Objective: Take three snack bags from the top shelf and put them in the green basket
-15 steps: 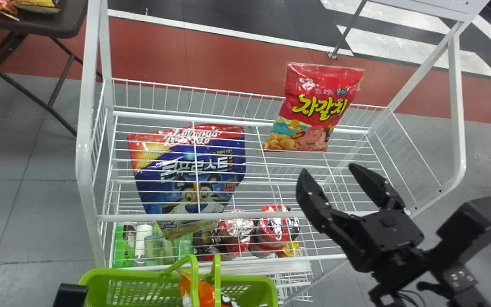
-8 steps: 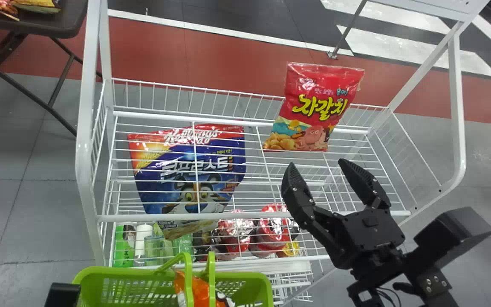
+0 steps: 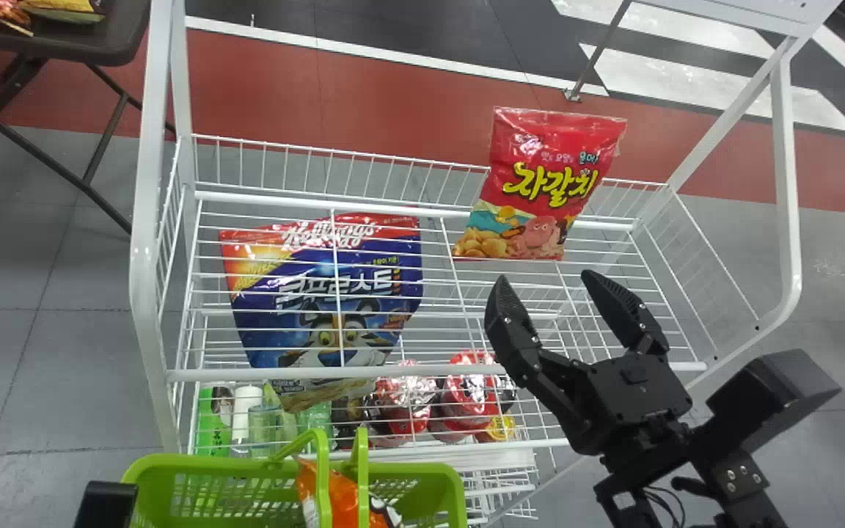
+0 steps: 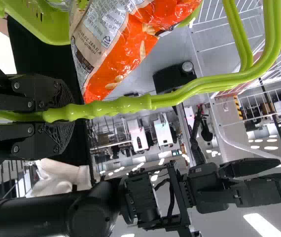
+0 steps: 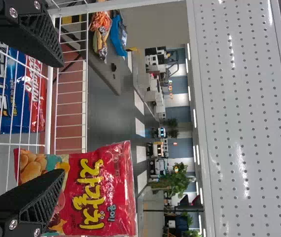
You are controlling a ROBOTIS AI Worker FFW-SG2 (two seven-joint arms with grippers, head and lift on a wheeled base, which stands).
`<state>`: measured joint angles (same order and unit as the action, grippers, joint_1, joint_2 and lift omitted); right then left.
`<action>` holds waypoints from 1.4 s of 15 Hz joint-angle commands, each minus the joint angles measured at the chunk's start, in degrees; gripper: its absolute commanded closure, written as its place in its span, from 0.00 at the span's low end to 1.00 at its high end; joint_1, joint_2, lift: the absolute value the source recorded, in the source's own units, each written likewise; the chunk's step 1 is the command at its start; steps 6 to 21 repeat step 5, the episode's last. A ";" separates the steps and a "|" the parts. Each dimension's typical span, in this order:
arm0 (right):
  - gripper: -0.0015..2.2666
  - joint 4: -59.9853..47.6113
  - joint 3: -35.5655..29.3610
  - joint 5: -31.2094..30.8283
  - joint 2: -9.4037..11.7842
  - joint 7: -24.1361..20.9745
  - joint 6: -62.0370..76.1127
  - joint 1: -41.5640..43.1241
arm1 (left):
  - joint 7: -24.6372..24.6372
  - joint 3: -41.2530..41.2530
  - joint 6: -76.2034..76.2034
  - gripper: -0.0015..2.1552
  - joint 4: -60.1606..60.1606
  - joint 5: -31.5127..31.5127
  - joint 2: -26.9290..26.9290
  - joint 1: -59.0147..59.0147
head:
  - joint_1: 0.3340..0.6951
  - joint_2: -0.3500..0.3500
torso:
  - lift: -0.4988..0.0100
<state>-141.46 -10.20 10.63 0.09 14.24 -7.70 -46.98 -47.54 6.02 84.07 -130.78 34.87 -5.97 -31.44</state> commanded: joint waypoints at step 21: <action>0.02 0.92 -0.61 0.00 -0.14 0.09 0.35 0.84 | -0.10 -0.13 -0.08 0.82 0.88 0.29 0.09 0.68 | 1.00 0.00 | 0.89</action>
